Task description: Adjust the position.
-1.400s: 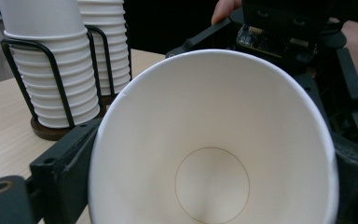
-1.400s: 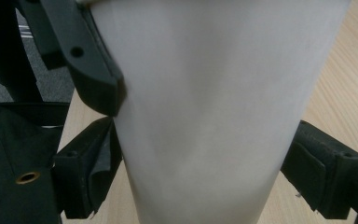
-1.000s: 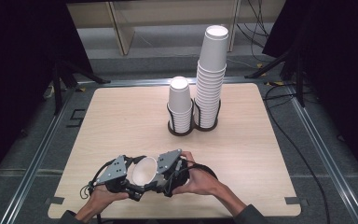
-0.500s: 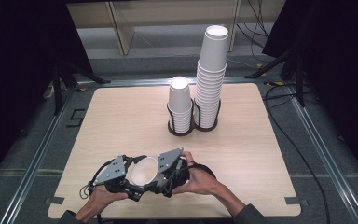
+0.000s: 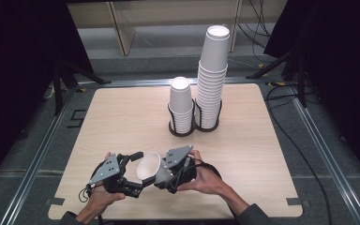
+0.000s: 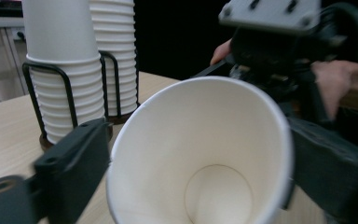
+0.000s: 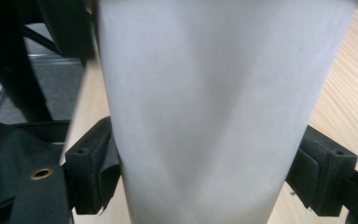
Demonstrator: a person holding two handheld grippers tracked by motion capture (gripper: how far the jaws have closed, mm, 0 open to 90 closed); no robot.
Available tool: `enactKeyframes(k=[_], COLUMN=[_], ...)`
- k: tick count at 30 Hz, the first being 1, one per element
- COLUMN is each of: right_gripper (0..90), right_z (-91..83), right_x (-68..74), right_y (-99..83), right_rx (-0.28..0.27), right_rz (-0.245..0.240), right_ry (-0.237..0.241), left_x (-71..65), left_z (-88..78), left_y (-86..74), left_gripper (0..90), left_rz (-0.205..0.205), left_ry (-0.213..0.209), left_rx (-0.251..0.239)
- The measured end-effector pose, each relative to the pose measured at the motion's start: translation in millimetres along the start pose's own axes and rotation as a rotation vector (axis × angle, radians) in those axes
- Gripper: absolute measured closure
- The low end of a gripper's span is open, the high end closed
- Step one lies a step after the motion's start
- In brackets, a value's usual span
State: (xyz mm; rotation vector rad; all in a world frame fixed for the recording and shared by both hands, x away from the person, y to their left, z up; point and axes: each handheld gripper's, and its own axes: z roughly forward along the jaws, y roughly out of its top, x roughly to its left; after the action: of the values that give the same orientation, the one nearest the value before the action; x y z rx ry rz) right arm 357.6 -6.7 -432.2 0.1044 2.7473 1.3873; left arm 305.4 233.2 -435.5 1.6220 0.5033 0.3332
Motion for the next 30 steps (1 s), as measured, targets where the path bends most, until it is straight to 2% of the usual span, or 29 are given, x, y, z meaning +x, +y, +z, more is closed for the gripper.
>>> enactKeyframes(k=[1,2,3,6,10,12,16,17,18,19,20,22,23,24,27,29,30], right_gripper=[21.0,21.0,20.9,20.8,20.6,20.6,20.4,20.4,20.4,20.4,20.3,20.3,20.3,20.3,20.3,20.3,20.3], right_z=[-1.2,-2.1,-4.3,-12.7,-35.8,-53.7,-76.6,-80.9,-87.5,-91.0,-96.3,-104.4,-108.4,-112.6,-119.2,-124.2,-125.7], right_x=[-2.4,-4.5,-8.3,-17.3,-31.2,-38.7,-48.3,-49.6,-52.5,-54.8,-57.4,-60.2,-64.3,-67.6,-71.6,-76.7,-77.3], right_y=[-2.8,-5.3,-9.8,-19.0,-33.1,-43.6,-60.1,-64.5,-69.1,-73.6,-77.5,-85.0,-89.4,-94.8,-103.2,-110.4,-112.2], right_rx=[0.011,0.005,-0.008,-0.039,-0.131,-0.183,-0.234,-0.257,-0.256,-0.286,-0.286,-0.296,-0.309,-0.317,-0.317,-0.297,-0.292], right_rz=[0.004,0.013,0.041,0.078,0.17,0.214,0.256,0.284,0.29,0.313,0.313,0.346,0.332,0.35,0.4,0.397,0.408], right_ry=[-0.02,-0.032,-0.041,-0.098,-0.177,-0.243,-0.348,-0.36,-0.379,-0.385,-0.412,-0.44,-0.464,-0.485,-0.499,-0.55,-0.563], left_x=[0.0,0.0,0.5,3.4,6.0,6.0,7.1,8.0,7.9,8.3,8.6,9.4,9.7,10.0,10.3,10.7,9.7], left_z=[-0.8,-2.3,-3.0,-5.8,-6.9,-6.6,-6.4,-6.2,-6.2,-6.4,-6.7,-6.9,-6.6,-6.4,-6.1,-3.8,-5.1], left_y=[0.1,0.8,1.1,1.7,0.4,-0.4,-1.7,-2.1,-2.4,-2.6,-2.9,-3.5,-4.4,-4.8,-5.2,-6.5,-6.0], left_gripper=[15.1,13.8,11.5,13.7,13.8,13.8,14.0,14.0,14.0,14.0,14.0,14.0,14.0,14.0,14.1,14.1,14.1], left_rz=[-0.004,-0.003,0.0,-0.016,-0.035,-0.04,-0.038,-0.031,-0.038,-0.038,-0.038,-0.032,-0.034,-0.034,-0.036,-0.034,-0.033], left_ry=[-0.003,0.009,0.012,0.026,0.038,0.044,0.066,0.067,0.073,0.079,0.085,0.094,0.1,0.099,0.098,0.083,0.095], left_rx=[-0.012,-0.017,-0.023,-0.041,-0.042,-0.044,-0.028,-0.027,-0.029,-0.028,-0.027,-0.018,-0.01,-0.009,-0.003,-0.022,0.007])
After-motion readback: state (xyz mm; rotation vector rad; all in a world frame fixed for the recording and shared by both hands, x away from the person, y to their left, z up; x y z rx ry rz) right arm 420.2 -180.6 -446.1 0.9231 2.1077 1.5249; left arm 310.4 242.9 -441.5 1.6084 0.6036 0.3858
